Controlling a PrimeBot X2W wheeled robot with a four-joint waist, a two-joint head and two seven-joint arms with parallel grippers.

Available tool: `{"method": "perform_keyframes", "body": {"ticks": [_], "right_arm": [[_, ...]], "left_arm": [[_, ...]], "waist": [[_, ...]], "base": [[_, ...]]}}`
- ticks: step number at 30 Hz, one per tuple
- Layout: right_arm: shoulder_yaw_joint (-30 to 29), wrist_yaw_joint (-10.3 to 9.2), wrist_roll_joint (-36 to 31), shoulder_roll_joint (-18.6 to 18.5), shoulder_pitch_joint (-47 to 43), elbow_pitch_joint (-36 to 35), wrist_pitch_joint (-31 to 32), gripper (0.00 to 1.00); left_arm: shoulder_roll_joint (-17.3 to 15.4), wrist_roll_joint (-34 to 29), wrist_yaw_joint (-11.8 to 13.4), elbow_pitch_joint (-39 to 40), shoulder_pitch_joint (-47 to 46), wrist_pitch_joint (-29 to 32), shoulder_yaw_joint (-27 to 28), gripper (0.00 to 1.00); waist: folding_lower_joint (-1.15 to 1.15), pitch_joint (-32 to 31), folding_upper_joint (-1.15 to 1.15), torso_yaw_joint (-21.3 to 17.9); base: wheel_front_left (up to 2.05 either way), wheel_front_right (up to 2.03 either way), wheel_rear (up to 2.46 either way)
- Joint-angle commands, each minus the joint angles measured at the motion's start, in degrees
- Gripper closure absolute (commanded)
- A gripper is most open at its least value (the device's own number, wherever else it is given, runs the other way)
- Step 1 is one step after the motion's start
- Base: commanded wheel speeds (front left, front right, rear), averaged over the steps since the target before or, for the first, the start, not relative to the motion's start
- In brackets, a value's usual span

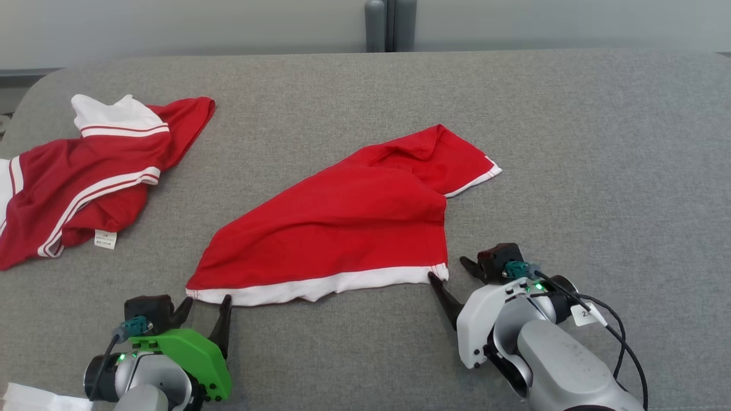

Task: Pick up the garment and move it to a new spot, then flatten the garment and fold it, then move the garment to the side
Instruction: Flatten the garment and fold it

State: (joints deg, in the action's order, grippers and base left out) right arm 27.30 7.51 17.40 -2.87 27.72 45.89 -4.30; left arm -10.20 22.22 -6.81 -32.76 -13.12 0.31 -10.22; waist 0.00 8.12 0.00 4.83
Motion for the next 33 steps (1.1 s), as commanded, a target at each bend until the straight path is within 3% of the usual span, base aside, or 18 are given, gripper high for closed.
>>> {"method": "perform_keyframes", "body": {"ticks": [1,10,32,33], "right_arm": [[1.1,-0.04,0.8,-0.1,0.5,0.6,-0.2,0.00],[6.9,-0.01,6.4,0.0,1.2,2.8,-1.5,0.00],[13.9,-0.02,12.9,0.0,5.4,6.0,-4.1,0.00],[14.1,-0.02,13.2,0.0,5.5,6.0,-4.3,0.12]], "left_arm": [[-0.4,0.0,0.0,-0.6,-0.8,0.2,-0.3,0.00],[0.0,1.2,-0.2,-2.3,-2.3,-1.6,-0.7,0.00],[-1.3,4.7,-0.6,-5.7,-5.5,-0.7,-2.3,0.00],[-1.3,4.9,-0.6,-5.4,-5.6,-0.9,-2.6,0.00]], "waist": [[0.00,0.2,0.00,0.3],[0.00,0.1,0.00,0.6],[0.00,0.8,0.00,-0.4],[0.00,0.8,0.00,-0.4]], "base": [[0.00,0.00,0.00],[0.00,0.00,0.00],[0.00,0.00,0.00],[0.00,0.00,0.00]]}}
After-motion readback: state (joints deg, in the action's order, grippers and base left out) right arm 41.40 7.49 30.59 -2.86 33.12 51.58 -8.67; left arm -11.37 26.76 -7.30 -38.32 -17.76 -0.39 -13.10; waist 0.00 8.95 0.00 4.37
